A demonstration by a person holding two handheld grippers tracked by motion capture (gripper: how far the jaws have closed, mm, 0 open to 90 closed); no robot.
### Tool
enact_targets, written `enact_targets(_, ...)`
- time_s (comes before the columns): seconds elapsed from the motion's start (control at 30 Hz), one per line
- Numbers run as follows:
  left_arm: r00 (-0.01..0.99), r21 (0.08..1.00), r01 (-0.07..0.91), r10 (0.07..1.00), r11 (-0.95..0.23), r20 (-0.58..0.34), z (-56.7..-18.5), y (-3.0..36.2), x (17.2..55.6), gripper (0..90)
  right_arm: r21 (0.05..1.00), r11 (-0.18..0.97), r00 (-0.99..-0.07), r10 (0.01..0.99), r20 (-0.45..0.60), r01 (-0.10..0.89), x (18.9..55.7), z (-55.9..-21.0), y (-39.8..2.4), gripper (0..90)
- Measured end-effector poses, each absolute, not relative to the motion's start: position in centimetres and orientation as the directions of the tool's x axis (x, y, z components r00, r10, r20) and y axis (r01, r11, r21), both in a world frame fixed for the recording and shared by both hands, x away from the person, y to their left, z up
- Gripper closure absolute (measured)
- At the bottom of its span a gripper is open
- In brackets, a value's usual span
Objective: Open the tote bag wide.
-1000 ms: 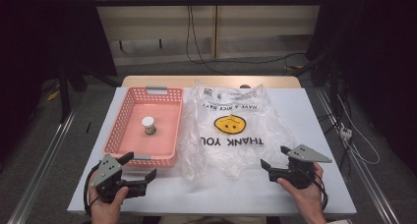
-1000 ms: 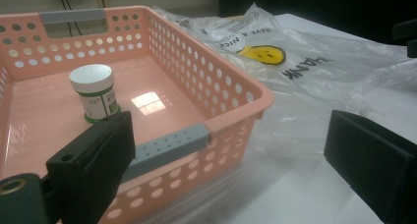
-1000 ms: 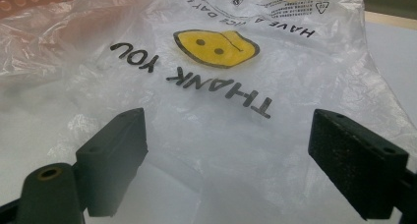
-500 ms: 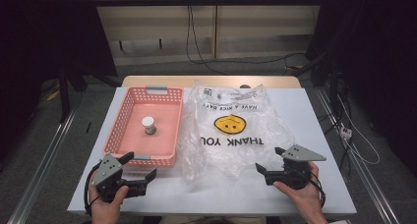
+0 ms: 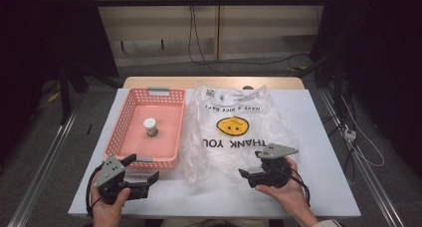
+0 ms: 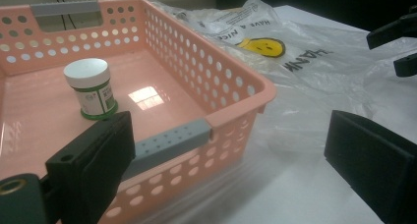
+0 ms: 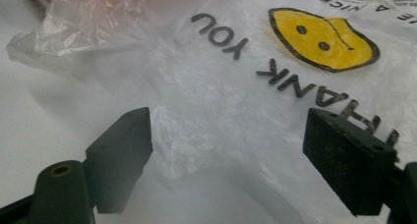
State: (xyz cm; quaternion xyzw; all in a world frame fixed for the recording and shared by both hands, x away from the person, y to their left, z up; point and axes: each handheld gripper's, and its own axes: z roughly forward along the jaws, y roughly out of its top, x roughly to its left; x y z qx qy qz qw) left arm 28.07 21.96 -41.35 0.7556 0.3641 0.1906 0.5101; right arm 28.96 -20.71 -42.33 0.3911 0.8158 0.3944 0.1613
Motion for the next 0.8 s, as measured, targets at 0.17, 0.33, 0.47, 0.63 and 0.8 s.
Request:
enact_targets(0.17, 0.66, 0.911, 0.354, 0.747, -0.212, -0.083, -41.3, 22.0, 28.0, 4.7, 0.759, 0.418, -0.673, 0.739, 0.037, 0.5, 30.0, -42.5, -19.1, 22.9)
enact_targets(0.33, 0.666, 0.913, 0.344, 0.743, -0.22, -0.072, -41.2, 22.0, 28.0, 4.7, 0.741, 0.452, -0.694, 0.719, 0.026, 0.496, 31.3, -43.0, -17.5, 25.5)
enact_targets(0.47, 0.671, 0.909, 0.343, 0.739, -0.237, -0.06, -41.2, 21.9, 28.0, 4.6, 0.716, 0.483, -0.71, 0.704, 0.024, 0.504, 32.1, -43.7, -16.4, 25.8)
enact_targets(0.63, 0.678, 0.906, 0.347, 0.732, -0.244, -0.062, -41.3, 21.7, 28.0, 4.6, 0.689, 0.519, -0.727, 0.687, 0.015, 0.505, 32.5, -44.3, -15.5, 25.4)
enact_targets(0.8, 0.678, 0.907, 0.344, 0.733, -0.244, -0.06, -41.2, 21.9, 28.0, 4.6, 0.656, 0.566, -0.724, 0.688, -0.042, 0.499, 32.6, -44.8, -15.0, 29.0)
